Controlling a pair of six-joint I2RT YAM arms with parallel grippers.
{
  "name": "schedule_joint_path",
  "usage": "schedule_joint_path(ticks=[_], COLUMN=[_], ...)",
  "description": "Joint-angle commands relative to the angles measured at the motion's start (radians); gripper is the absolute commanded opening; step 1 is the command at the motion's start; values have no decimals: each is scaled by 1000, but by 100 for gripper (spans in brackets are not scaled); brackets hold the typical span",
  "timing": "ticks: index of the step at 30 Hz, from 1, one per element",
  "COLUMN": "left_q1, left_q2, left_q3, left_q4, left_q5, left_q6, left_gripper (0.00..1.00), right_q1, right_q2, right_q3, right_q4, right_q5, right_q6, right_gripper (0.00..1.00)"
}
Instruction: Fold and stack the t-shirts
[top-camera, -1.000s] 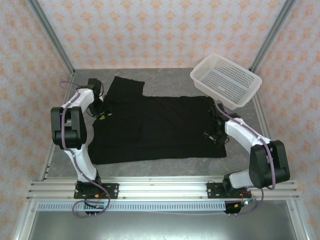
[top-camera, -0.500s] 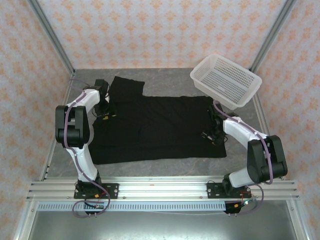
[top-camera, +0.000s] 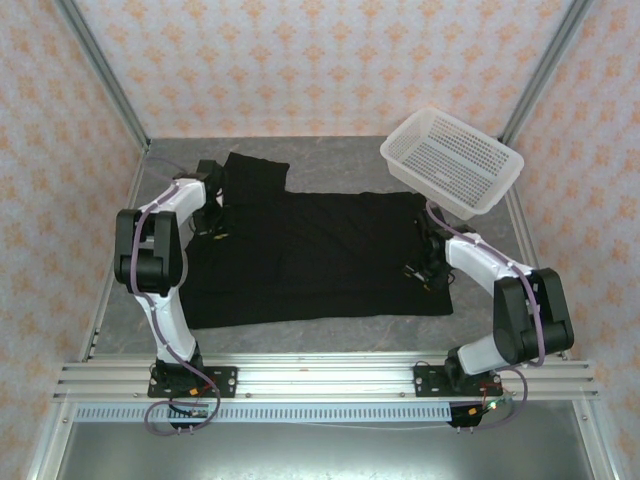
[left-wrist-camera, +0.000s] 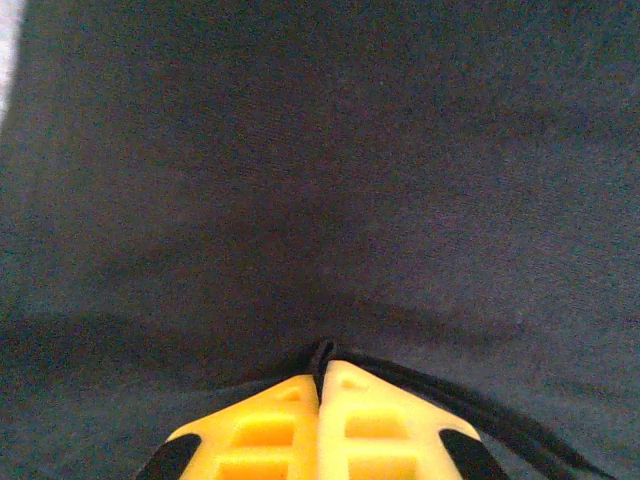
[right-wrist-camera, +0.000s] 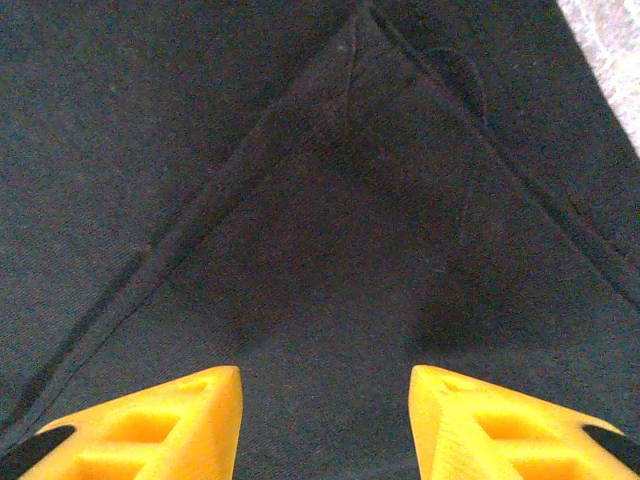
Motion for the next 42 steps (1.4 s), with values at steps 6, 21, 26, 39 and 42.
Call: schedule_joint_path(ticks=[6, 21, 26, 39, 42], left_q1=[-21, -37, -44, -33, 7], left_q2=[-120, -25, -192, -173, -117], left_q3=[92, 151, 61, -282, -298], left_q4=[-58, -145, -203, -110, -117], left_q5=[-81, -264, -267, -87, -143], left_q6=[-28, -68, -219, -449, -472], left_gripper=[0, 44, 45, 20, 19], right_q1=[-12, -39, -40, -51, -56], right_q2=[3, -84, -35, 219, 224], right_q3=[14, 21, 40, 183, 188], right_q4=[-45, -6, 75, -70, -114], right_q5=[87, 192, 161, 301, 337], right_q6=[37, 98, 116, 115, 110], right_gripper=[47, 44, 22, 9, 9])
